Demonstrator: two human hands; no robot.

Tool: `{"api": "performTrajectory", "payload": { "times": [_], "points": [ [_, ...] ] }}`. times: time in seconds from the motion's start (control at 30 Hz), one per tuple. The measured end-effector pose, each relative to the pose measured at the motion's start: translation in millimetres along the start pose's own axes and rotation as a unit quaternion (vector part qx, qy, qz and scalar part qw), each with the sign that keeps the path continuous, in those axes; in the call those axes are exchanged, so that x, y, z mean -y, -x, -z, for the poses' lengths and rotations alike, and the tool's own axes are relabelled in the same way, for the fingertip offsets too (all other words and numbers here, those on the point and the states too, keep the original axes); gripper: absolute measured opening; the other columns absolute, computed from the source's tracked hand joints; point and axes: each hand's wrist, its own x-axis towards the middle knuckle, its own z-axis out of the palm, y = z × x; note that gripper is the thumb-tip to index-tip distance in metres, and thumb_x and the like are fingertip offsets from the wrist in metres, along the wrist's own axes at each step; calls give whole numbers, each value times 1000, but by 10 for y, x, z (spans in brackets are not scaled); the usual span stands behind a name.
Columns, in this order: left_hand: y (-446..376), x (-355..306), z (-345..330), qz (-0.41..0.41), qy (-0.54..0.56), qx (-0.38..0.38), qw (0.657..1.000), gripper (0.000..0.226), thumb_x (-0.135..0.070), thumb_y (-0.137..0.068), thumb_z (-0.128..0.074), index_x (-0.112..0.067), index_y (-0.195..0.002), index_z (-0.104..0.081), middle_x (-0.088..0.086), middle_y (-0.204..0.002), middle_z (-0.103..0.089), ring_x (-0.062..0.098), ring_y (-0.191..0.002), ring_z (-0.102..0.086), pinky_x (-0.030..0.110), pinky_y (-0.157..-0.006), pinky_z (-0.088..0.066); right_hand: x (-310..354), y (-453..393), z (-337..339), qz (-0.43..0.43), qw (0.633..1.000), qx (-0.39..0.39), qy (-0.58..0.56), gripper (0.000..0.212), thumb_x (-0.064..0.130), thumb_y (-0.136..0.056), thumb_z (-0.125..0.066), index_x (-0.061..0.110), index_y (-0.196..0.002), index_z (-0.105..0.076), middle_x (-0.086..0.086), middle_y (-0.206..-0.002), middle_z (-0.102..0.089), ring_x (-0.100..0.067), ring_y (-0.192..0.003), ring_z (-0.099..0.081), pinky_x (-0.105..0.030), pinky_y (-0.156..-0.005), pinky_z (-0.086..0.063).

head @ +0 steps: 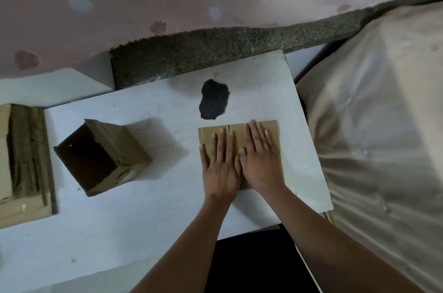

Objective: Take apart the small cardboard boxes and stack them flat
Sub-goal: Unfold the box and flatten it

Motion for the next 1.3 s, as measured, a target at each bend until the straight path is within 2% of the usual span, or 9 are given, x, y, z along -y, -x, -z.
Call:
{"api": "performTrajectory", "payload": {
  "times": [0.07, 0.17, 0.43, 0.53, 0.73, 0.83, 1.0, 1.13, 1.3],
  "points": [
    [-55, -22, -86, 11, 3, -21, 1000, 60, -39, -105, -14, -19, -161, -4, 2, -169, 3, 21, -155, 6, 55, -123, -2, -69, -1, -102, 6, 1000, -10, 1, 65, 36, -101, -16, 6, -158, -5, -11, -166, 0, -22, -154, 2, -44, -124, -11],
    [-63, -9, -199, 12, 8, -50, 999, 61, -38, -104, -16, -17, -161, -6, 3, -169, 0, 22, -155, 3, 58, -123, -5, -128, -15, -202, 20, 999, -32, 3, 67, 38, -101, -22, 7, -158, -6, -10, -166, -1, -22, -154, 1, -48, -123, -13],
    [-83, -22, -204, 23, 5, -39, 999, 62, -36, -104, -16, -18, -161, 0, 6, -168, 5, 22, -155, 7, 58, -123, -4, -141, -43, -210, 27, 999, -41, -7, 67, 38, -101, -25, 7, -158, -9, -11, -166, -3, -23, -154, 1, -52, -122, -12],
    [-102, -59, -133, 29, 2, -10, 1000, 62, -38, -104, -12, -19, -161, 3, 5, -168, 9, 21, -154, 12, 56, -123, 1, -144, -52, -139, 37, 999, -27, 0, 65, 38, -102, -24, 7, -158, -12, -11, -166, -6, -24, -154, -2, -53, -122, -11],
    [-116, 31, 16, 6, 5, 94, 996, 70, -54, -103, -7, -20, -153, 28, 4, -161, 33, 21, -146, 35, 56, -118, 18, -187, -242, 154, 45, 998, 35, 31, 71, 49, -97, -45, 13, -155, -24, -8, -155, -32, -27, -146, -24, -58, -121, -5],
    [-109, -12, 125, 15, -8, 116, 993, 77, -59, -100, -6, -17, -149, 37, 8, -156, 41, 26, -144, 38, 54, -119, 18, -136, -357, 341, 37, 998, 48, 31, 66, 46, -92, -58, 12, -144, -37, -9, -144, -42, -29, -136, -35, -52, -119, -15],
    [44, -307, 166, 116, 12, 98, 988, 76, -54, -104, -9, -17, -142, 45, 9, -155, 42, 25, -145, 35, 42, -124, 12, -97, -703, 546, 14, 994, 111, 13, 50, 44, -88, -64, 14, -126, -50, -9, -128, -49, -30, -121, -40, -47, -102, -30],
    [186, -454, 169, 195, 45, 105, 974, 79, -48, -106, -20, -19, -142, 45, 7, -156, 42, 24, -144, 36, 43, -124, 11, -129, -836, 627, 21, 979, 202, -25, 47, 40, -89, -66, 15, -126, -49, -10, -130, -48, -32, -122, -42, -46, -100, -34],
    [259, -580, 236, 299, 80, 88, 947, 84, -50, -105, -29, -23, -144, 41, 11, -159, 35, 30, -150, 24, 49, -124, 8, -228, -736, 756, 33, 960, 269, -70, 41, 28, -90, -69, 12, -119, -45, -5, -102, -59, -29, -102, -58, -43, -95, -42]
  ]
}}
